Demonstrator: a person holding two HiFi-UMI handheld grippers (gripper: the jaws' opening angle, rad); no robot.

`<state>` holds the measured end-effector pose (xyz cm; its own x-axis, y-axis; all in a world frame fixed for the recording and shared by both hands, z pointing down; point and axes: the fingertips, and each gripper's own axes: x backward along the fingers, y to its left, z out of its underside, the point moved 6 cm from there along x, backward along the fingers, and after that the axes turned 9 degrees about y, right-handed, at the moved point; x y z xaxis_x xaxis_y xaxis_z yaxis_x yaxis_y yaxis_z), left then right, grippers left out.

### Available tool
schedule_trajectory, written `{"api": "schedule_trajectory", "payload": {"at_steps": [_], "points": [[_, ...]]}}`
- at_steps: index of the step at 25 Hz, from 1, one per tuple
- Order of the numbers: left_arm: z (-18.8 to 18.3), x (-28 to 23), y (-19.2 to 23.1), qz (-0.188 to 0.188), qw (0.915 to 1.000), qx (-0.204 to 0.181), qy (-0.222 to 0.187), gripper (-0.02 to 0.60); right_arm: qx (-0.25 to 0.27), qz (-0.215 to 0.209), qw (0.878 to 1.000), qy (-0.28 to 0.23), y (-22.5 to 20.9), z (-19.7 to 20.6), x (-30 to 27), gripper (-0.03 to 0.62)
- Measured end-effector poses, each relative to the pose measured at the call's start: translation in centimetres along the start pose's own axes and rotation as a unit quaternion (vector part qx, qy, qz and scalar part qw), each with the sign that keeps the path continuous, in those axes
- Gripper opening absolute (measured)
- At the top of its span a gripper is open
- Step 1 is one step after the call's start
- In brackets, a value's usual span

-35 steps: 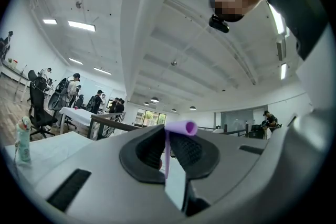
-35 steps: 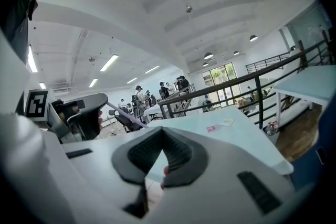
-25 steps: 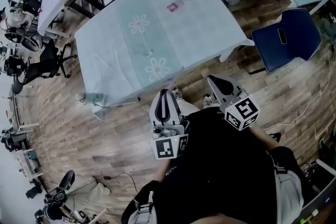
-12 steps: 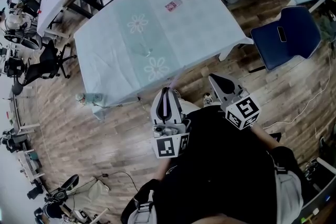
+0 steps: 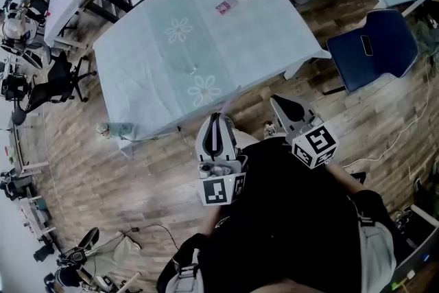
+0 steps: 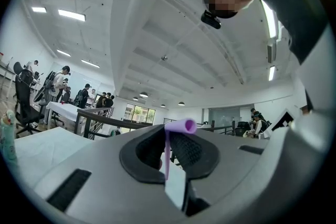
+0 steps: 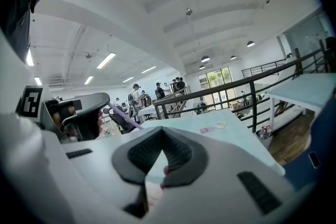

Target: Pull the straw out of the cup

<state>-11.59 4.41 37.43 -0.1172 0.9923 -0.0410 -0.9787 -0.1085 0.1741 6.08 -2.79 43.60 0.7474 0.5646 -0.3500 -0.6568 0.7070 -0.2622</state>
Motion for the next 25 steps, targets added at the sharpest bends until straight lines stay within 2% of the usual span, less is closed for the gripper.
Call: {"api": "schedule_trajectory", "payload": {"at_steps": [9, 25], "points": [[-0.5, 0.4, 1.5, -0.014, 0.9999, -0.001, -0.001, 0.038, 0.015, -0.022, 1.000, 0.004, 1.5, -0.5, -1.3, 0.006], [-0.1, 0.4, 0.7, -0.026, 0.9996, -0.008, 0.001, 0.038, 0.017, -0.035, 0.999, 0.005, 0.9, -0.2, -1.4, 0.006]]}}
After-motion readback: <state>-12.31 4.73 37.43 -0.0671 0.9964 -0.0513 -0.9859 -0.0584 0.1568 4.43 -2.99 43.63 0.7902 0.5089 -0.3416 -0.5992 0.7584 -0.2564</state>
